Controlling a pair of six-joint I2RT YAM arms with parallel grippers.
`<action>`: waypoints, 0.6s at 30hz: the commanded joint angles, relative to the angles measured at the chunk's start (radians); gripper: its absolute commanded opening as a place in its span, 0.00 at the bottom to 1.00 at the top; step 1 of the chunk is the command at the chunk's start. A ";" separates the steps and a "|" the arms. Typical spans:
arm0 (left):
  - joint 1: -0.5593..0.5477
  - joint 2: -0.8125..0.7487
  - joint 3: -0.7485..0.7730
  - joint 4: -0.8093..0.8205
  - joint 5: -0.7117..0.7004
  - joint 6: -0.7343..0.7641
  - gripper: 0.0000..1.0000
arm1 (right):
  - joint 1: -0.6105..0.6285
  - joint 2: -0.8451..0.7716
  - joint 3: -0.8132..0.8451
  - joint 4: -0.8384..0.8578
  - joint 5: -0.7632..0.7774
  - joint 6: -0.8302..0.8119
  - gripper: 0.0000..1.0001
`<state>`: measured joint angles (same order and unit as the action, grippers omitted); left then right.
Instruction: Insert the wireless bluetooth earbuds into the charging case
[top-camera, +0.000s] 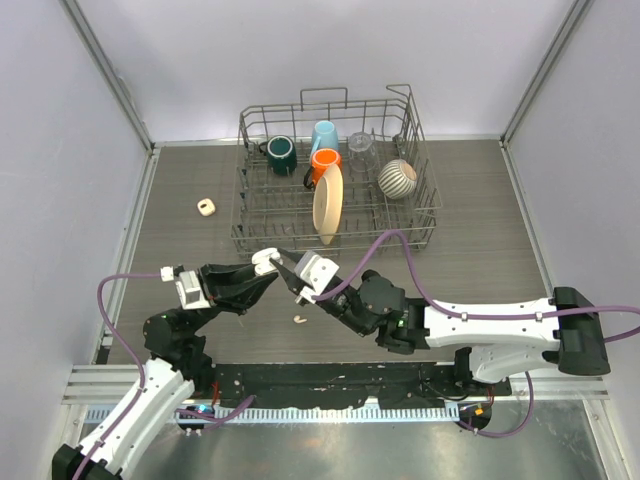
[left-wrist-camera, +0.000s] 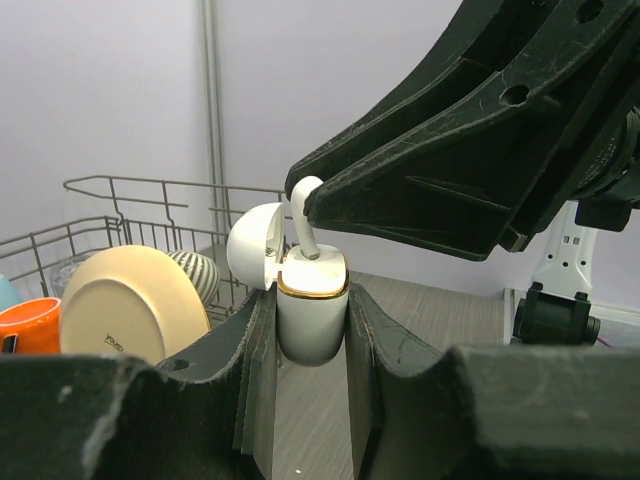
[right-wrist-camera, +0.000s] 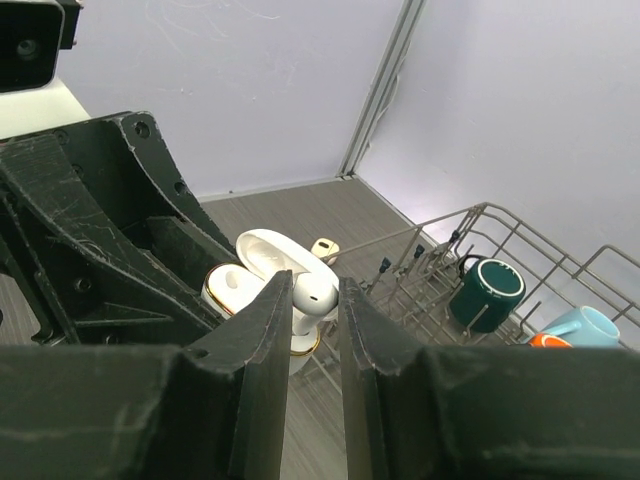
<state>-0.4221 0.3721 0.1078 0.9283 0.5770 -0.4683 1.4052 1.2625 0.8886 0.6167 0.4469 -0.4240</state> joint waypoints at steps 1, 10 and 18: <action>0.003 0.005 0.021 0.090 -0.051 0.013 0.00 | -0.002 -0.040 0.010 -0.063 -0.040 -0.038 0.01; 0.005 0.022 0.029 0.102 -0.057 0.014 0.00 | -0.002 -0.038 0.018 -0.130 -0.066 -0.012 0.01; 0.005 0.022 0.029 0.106 -0.043 0.016 0.00 | 0.000 -0.009 0.053 -0.169 -0.089 -0.004 0.02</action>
<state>-0.4225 0.3950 0.1078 0.9325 0.5762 -0.4675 1.3964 1.2369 0.9028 0.5098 0.4049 -0.4435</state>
